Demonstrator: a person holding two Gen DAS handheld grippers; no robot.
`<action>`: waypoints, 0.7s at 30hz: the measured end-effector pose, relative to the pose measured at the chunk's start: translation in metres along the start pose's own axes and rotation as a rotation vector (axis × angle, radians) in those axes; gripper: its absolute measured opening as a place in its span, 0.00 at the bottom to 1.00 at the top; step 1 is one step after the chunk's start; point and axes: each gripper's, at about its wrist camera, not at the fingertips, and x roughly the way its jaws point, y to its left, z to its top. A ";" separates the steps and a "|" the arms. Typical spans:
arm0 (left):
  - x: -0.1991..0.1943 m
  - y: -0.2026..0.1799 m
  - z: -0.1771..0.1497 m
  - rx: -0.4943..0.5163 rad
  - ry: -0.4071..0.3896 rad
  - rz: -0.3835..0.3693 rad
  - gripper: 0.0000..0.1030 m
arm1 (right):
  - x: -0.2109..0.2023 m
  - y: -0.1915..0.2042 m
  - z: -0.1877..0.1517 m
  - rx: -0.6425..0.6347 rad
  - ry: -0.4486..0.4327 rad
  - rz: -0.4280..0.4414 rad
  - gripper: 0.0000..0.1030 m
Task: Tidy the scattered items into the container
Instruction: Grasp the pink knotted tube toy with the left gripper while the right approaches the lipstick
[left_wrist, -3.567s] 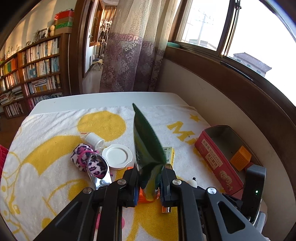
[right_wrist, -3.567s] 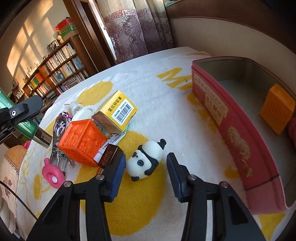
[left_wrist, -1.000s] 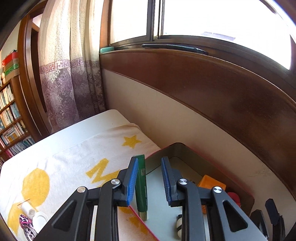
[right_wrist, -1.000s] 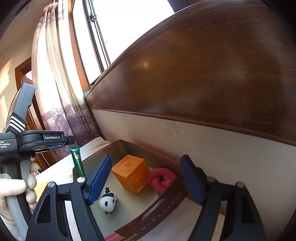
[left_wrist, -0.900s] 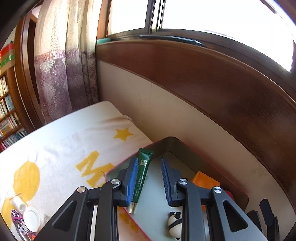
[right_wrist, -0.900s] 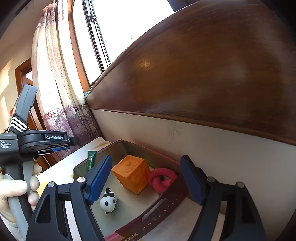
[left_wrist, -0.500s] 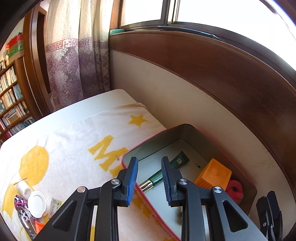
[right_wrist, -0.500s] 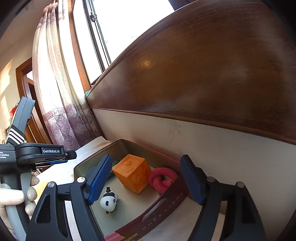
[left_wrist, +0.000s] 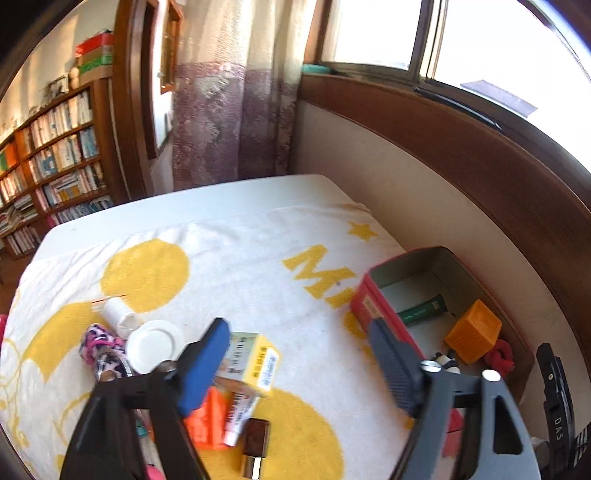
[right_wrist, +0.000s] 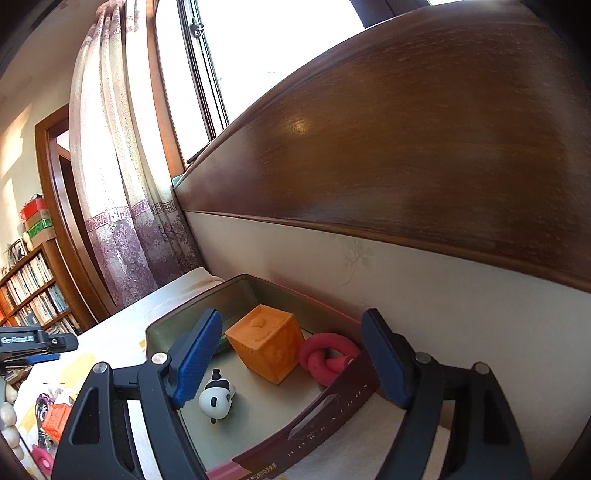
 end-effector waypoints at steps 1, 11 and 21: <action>-0.007 0.009 -0.003 -0.008 -0.030 0.025 0.84 | 0.000 0.000 0.000 -0.002 -0.001 -0.005 0.78; -0.040 0.104 -0.037 -0.109 -0.036 0.121 0.84 | -0.007 0.012 -0.002 -0.069 -0.043 -0.061 0.78; -0.043 0.160 -0.087 -0.172 0.042 0.159 0.84 | -0.043 0.070 -0.012 -0.181 -0.026 0.059 0.79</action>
